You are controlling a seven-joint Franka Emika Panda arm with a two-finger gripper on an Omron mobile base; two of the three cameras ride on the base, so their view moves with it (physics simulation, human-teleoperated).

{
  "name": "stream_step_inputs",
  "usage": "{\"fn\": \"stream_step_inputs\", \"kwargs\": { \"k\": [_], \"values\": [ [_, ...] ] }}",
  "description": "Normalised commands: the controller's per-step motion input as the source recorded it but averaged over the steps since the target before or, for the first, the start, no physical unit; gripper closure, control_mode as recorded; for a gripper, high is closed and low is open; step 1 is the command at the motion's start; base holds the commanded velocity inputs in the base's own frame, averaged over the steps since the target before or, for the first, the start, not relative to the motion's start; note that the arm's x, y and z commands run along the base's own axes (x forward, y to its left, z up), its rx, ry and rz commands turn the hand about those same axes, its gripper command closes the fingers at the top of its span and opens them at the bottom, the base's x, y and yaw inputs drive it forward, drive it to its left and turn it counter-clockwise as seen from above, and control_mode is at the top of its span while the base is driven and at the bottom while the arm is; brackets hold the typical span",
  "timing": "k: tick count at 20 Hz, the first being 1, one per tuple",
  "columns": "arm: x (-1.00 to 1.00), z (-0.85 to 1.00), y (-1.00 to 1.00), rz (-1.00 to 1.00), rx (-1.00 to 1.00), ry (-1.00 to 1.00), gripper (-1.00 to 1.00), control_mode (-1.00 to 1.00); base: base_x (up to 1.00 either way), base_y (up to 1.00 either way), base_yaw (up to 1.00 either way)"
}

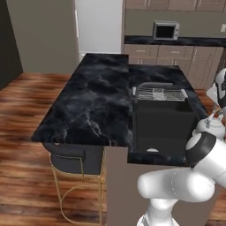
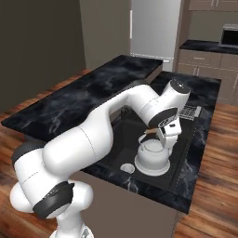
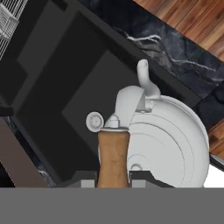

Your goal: The kettle is done boiling. Turn off the stove, then wait for 300 timesteps before moving the kettle to the dining table.

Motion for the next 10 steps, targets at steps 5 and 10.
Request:
{"fn": "stream_step_inputs", "kwargs": {
  "k": [5, 10],
  "values": [
    [0.0, 0.0, 0.0, 0.0, 0.0, 0.0, 1.0, 1.0, 0.34, 0.37, -0.2],
    [0.0, 0.0, 0.0, 0.0, 0.0, 0.0, 1.0, 1.0, 0.34, 0.41, -0.19]
  ]
}}
